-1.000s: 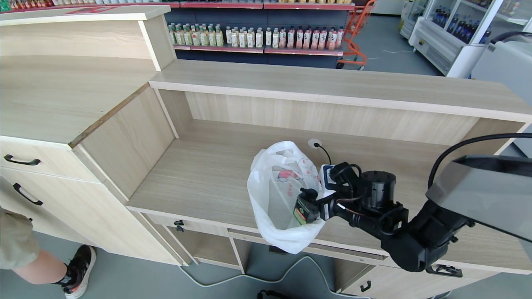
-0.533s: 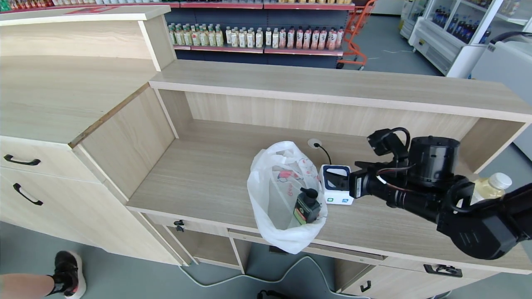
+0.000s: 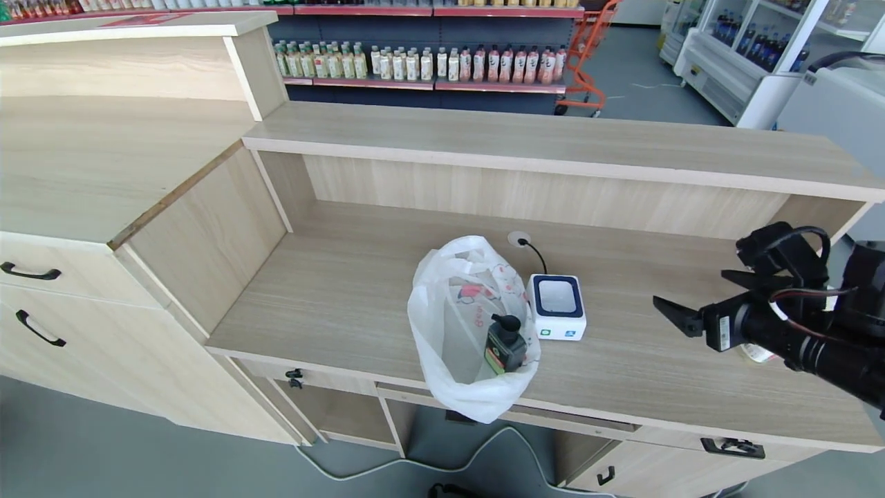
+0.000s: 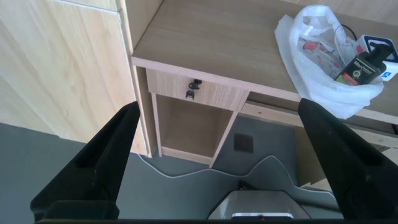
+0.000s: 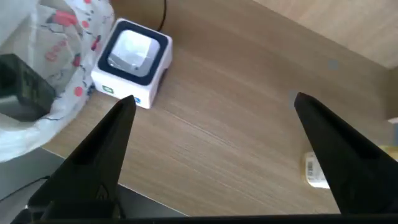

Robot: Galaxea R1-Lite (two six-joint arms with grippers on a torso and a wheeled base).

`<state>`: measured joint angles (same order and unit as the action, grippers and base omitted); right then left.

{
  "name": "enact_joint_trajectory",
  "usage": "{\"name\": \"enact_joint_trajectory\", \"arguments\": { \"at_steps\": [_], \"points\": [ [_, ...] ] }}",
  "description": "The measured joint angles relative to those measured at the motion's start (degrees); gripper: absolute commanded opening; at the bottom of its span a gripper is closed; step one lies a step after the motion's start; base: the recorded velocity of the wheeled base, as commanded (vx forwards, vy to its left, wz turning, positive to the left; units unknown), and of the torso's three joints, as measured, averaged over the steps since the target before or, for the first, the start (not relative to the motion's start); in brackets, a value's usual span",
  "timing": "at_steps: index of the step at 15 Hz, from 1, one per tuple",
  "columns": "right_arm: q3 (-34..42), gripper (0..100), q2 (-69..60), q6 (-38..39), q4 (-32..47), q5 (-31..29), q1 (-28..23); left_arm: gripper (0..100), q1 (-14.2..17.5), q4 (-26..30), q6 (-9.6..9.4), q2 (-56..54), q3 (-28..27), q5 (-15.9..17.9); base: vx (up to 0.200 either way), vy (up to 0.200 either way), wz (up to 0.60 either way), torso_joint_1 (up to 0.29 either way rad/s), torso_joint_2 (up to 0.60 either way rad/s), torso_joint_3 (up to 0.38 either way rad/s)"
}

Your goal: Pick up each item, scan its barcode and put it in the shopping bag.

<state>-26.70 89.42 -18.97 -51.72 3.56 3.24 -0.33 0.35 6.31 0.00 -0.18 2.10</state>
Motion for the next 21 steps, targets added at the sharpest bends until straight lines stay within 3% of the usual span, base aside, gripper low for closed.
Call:
{"name": "enact_joint_trajectory", "arguments": {
  "at_steps": [4, 7, 12, 21],
  "points": [
    [2.9, 100, -1.5, -7.0, 4.2, -8.6, -17.4, 100, 0.0, 0.0, 0.0, 0.0, 0.0, 0.0, 0.0, 0.0, -0.3, 0.004, 0.01, 0.0],
    [3.2, 100, 1.4, -2.1, 0.1, -9.1, -22.9, 100, 0.0, 0.0, 0.0, 0.0, 0.0, 0.0, 0.0, 0.0, 0.0, 0.0, 0.0, 0.0],
    [0.8, 100, 13.0, 5.4, -13.1, 2.1, -22.3, 100, 0.0, 0.0, 0.0, 0.0, 0.0, 0.0, 0.0, 0.0, 0.0, 0.0, 0.0, 0.0],
    [-11.9, 100, 27.7, 6.1, -15.3, 2.4, -19.3, 100, 0.0, 0.0, 0.0, 0.0, 0.0, 0.0, 0.0, 0.0, 0.0, 0.0, 0.0, 0.0]
  ]
}}
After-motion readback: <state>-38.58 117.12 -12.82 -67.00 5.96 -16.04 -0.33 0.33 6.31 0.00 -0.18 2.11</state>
